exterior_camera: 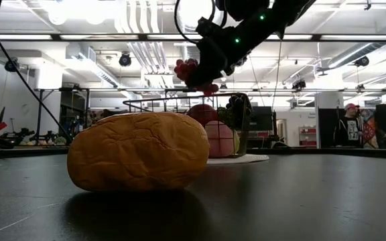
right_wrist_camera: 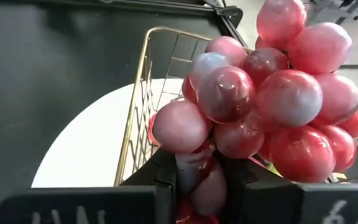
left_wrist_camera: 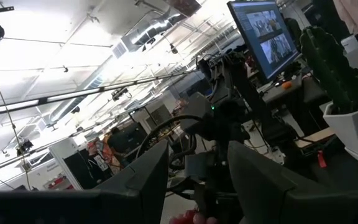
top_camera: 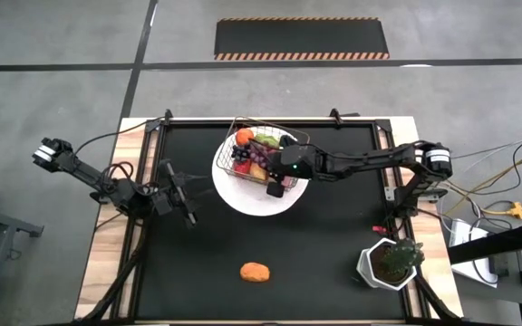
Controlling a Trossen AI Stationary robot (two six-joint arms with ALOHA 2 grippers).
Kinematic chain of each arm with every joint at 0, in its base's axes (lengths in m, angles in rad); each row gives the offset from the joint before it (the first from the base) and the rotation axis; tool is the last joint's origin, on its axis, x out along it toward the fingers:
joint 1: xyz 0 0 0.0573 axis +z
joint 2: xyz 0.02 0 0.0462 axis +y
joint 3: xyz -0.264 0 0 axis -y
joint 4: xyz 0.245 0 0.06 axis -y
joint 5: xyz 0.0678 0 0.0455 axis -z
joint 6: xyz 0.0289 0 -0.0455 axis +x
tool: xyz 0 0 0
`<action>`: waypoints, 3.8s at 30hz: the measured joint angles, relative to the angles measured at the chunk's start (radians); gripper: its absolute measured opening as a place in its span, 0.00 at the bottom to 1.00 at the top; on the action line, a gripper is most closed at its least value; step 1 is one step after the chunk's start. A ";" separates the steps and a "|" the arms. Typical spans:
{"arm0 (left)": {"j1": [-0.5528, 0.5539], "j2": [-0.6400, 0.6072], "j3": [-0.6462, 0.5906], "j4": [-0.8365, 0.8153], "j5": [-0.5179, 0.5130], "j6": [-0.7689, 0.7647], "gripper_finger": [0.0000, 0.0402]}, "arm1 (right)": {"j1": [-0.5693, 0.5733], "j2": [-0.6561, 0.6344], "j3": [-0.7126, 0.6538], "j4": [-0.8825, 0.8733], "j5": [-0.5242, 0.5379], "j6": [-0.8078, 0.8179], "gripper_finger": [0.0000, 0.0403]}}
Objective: Build produce basket
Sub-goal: Put the pink grapes into the silver basket, then put the persimmon into the silver basket
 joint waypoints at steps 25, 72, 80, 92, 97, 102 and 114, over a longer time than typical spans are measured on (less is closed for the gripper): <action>0.000 0.000 0.003 -0.001 0.000 -0.006 0.37 | 0.001 0.004 -0.002 -0.008 0.015 0.036 0.23; 0.000 0.001 0.001 -0.001 0.001 -0.033 0.37 | 0.208 -0.207 0.109 -0.476 0.101 0.120 0.44; 0.000 0.001 0.001 0.000 0.047 -0.076 0.37 | 0.249 -0.280 -0.317 0.231 0.083 -0.037 0.44; -0.001 0.227 0.011 0.165 0.448 -0.520 0.37 | 0.198 -0.330 -0.435 0.441 -0.053 -0.212 0.44; 0.000 0.451 0.087 0.306 0.370 -0.618 0.37 | 0.198 -0.391 -0.436 0.415 -0.108 -0.267 0.44; -0.004 0.605 0.187 0.189 0.220 -0.793 0.37 | 0.198 -0.450 -0.483 0.425 -0.148 -0.257 0.44; -0.054 0.816 0.745 -1.111 0.224 -1.369 0.37 | 0.197 -0.530 -0.567 0.425 -0.142 -0.256 0.44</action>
